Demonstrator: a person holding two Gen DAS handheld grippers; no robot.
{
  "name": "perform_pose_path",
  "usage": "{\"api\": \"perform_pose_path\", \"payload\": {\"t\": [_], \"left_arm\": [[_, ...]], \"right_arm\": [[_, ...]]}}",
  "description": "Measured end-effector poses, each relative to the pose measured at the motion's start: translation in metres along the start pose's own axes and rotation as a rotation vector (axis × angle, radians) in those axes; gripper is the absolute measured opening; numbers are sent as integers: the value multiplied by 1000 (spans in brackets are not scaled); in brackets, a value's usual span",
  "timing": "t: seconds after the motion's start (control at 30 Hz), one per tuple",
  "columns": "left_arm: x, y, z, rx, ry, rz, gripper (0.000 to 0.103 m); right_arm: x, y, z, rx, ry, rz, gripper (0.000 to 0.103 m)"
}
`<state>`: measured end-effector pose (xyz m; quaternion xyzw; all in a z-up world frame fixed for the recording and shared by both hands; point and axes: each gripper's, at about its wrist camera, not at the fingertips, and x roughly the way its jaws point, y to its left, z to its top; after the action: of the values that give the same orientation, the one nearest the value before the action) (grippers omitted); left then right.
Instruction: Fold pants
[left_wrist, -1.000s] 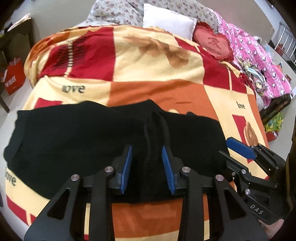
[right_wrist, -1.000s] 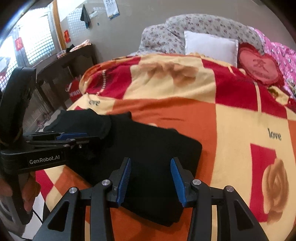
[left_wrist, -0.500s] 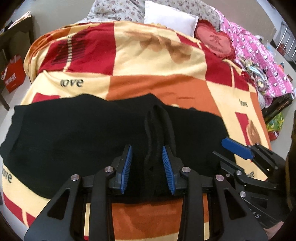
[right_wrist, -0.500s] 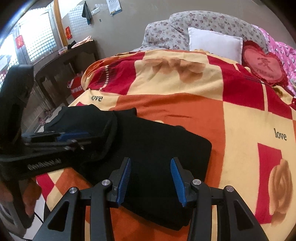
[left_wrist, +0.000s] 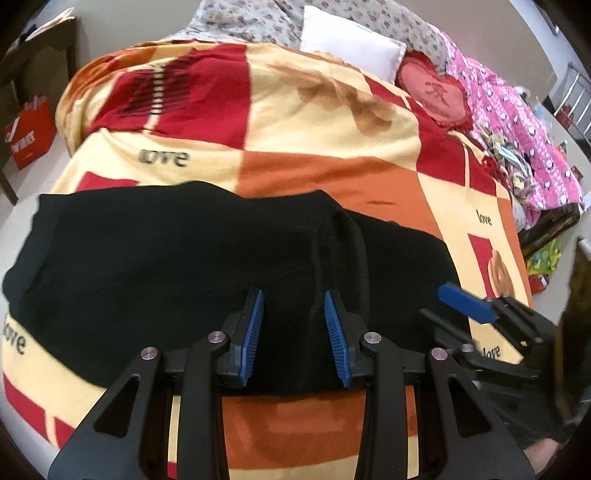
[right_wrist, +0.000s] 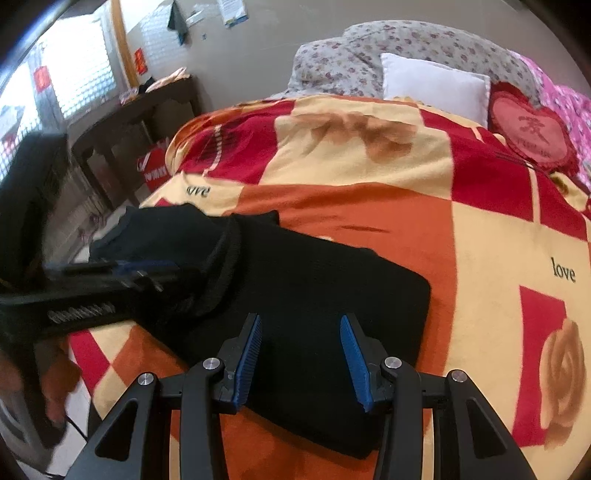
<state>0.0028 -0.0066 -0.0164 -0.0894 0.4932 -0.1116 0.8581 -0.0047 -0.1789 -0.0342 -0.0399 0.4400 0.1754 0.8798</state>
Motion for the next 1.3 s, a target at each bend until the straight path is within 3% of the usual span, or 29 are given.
{"api": "perform_pose_path", "payload": {"t": [0.13, 0.23, 0.33, 0.57, 0.7, 0.77, 1.03, 1.17, 1.2, 1.27, 1.3], "left_arm": [[-21, 29, -3, -67, -23, -4, 35], [-38, 58, -8, -143, -45, 5, 59], [-53, 91, -17, -220, -66, 30, 60], [-68, 157, -42, -427, -72, 80, 61], [-67, 177, -50, -516, -78, 92, 61], [-66, 184, -51, -556, -88, 81, 68], [-49, 185, -37, -558, -82, 80, 71], [-47, 183, -34, -549, -99, 83, 76], [-46, 183, -33, -545, -107, 84, 76], [-43, 183, -32, -527, -121, 72, 73], [-42, 183, -30, -519, -132, 59, 63]], "right_arm": [[6, 9, 5, -36, 30, -13, 43], [-1, 17, 20, -43, 5, 49, 43], [4, 32, 41, -66, -19, 124, 45], [51, 89, 96, -168, 14, 271, 47], [77, 138, 125, -298, 26, 328, 48], [92, 158, 134, -351, 50, 339, 49], [157, 209, 155, -498, 169, 388, 50], [173, 212, 153, -453, 188, 452, 50], [173, 208, 154, -425, 181, 465, 48], [174, 198, 155, -351, 165, 493, 33], [173, 194, 155, -324, 160, 505, 30]]}}
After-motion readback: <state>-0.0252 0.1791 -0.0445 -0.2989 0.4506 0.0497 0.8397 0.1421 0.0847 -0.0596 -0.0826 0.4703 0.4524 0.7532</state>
